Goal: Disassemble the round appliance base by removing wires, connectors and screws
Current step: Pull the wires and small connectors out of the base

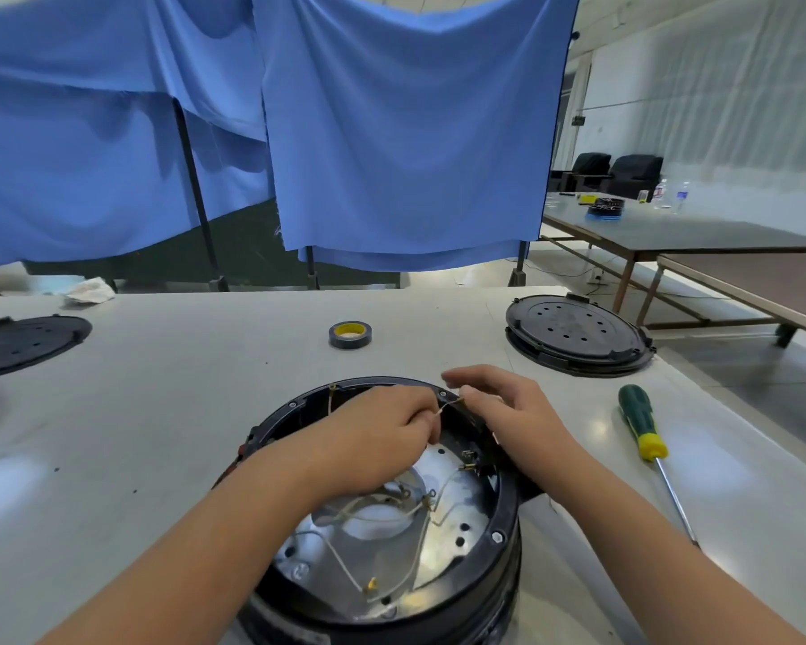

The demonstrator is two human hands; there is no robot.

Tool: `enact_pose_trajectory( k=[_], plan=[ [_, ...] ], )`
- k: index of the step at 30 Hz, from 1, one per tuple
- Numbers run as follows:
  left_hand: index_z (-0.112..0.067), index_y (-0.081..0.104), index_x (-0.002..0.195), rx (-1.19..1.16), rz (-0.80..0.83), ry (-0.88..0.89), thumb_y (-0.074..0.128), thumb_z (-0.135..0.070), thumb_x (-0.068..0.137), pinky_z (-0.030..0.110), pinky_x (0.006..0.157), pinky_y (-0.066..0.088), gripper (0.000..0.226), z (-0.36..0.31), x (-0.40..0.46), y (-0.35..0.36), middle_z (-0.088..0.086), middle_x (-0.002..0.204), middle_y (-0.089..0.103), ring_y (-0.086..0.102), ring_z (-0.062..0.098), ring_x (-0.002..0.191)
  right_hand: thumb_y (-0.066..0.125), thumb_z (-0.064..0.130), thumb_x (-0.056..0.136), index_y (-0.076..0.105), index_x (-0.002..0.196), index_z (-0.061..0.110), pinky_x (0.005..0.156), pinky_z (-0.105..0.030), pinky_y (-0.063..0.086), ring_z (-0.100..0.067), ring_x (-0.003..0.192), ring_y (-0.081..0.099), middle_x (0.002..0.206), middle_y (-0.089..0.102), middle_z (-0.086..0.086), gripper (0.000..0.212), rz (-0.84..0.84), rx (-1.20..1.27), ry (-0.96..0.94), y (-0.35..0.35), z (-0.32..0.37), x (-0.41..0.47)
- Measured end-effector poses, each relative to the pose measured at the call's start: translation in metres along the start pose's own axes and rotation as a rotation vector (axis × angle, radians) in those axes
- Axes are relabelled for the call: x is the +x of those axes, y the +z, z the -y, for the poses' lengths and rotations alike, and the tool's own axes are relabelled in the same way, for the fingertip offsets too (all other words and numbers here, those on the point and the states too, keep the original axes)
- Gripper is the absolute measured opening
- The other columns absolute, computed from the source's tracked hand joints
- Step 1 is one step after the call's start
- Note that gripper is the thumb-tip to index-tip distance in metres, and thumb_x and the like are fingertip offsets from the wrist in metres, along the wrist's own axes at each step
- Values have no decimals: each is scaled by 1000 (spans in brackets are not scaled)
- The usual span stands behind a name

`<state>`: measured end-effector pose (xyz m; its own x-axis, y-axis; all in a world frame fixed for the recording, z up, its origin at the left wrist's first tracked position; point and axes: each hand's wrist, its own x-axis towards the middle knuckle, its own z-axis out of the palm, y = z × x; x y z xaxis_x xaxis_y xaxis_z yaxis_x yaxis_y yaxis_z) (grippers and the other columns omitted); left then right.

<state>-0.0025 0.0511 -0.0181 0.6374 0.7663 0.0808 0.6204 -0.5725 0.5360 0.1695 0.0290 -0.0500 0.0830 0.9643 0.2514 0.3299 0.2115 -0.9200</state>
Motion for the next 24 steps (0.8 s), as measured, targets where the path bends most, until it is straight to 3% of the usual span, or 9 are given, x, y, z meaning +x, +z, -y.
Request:
enact_pose_trajectory(
  k=[2, 5, 11, 15, 24],
  plan=[
    [-27, 54, 80, 0, -19, 2, 38, -20, 98, 29, 78, 44, 25, 4, 0, 0, -4, 88, 62, 55, 11, 84, 47, -5, 88, 71, 85, 15, 71, -10, 47, 0, 78, 63, 86, 70, 3, 31, 0, 80, 2, -3, 4, 0],
    [-26, 55, 88, 1, -26, 4, 37, -20, 100, 22, 71, 40, 22, 9, -1, 0, -8, 89, 59, 51, 5, 82, 53, -5, 86, 69, 79, 10, 69, -13, 49, -5, 72, 62, 75, 68, 1, 24, 51, 125, -6, -6, 7, -2],
    [-29, 55, 85, -55, -8, -37, 36, -24, 100, 30, 80, 45, 25, 14, -2, -1, -4, 97, 62, 56, 14, 92, 72, 12, 77, 71, 83, 17, 76, -20, 54, -12, 87, 68, 91, 73, -6, 8, 118, 145, 12, -14, 8, -3],
    [-31, 54, 84, -48, 15, -28, 36, -25, 100, 21, 66, 41, 25, 14, -1, 1, -9, 94, 60, 53, 5, 80, 80, 18, 74, 75, 80, 18, 71, -12, 49, -7, 85, 70, 85, 75, 1, 7, 122, 120, -8, -12, 8, -4],
    [-31, 57, 88, -45, 9, -6, 37, -27, 100, 26, 80, 45, 23, 13, -2, 2, -9, 99, 62, 56, 6, 91, 75, 19, 79, 75, 75, 20, 67, -9, 48, -3, 83, 69, 90, 74, 9, 4, 96, 94, 6, -15, 6, -2]
  ],
)
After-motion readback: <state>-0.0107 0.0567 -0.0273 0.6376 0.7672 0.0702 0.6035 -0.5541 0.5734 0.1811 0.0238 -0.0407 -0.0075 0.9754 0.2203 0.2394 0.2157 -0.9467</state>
